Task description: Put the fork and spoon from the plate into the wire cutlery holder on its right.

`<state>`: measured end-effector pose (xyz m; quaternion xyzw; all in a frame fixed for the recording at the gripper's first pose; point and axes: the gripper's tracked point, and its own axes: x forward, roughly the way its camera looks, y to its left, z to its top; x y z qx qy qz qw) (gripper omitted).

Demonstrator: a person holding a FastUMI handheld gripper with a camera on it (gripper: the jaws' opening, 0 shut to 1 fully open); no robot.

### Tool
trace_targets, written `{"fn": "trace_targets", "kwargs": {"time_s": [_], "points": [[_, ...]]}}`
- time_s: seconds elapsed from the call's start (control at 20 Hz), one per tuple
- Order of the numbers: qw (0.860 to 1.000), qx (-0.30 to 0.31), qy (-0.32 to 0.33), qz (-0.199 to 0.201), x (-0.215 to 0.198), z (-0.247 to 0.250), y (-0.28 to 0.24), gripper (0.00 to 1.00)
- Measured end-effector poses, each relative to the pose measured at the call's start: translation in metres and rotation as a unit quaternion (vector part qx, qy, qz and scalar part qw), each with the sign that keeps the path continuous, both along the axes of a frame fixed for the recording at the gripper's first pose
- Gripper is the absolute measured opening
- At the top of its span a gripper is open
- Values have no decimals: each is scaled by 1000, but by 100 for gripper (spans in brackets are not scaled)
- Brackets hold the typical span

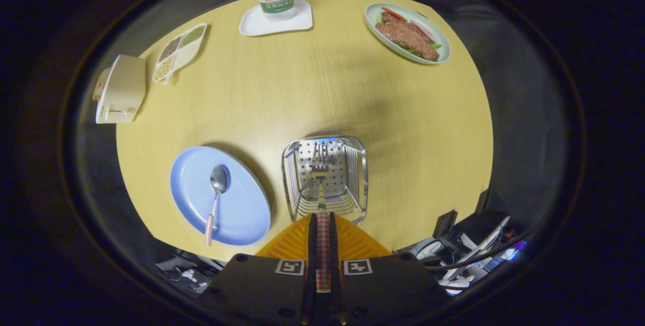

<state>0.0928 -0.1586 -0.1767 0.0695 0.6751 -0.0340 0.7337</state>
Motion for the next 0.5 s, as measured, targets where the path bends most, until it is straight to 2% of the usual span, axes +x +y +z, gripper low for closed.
{"fn": "trace_targets", "kwargs": {"time_s": [0.15, 0.5], "points": [[1000, -12, 0, 2, -7, 2, -4, 17], [997, 6, -66, -34, -7, 39, 18, 81]]}}
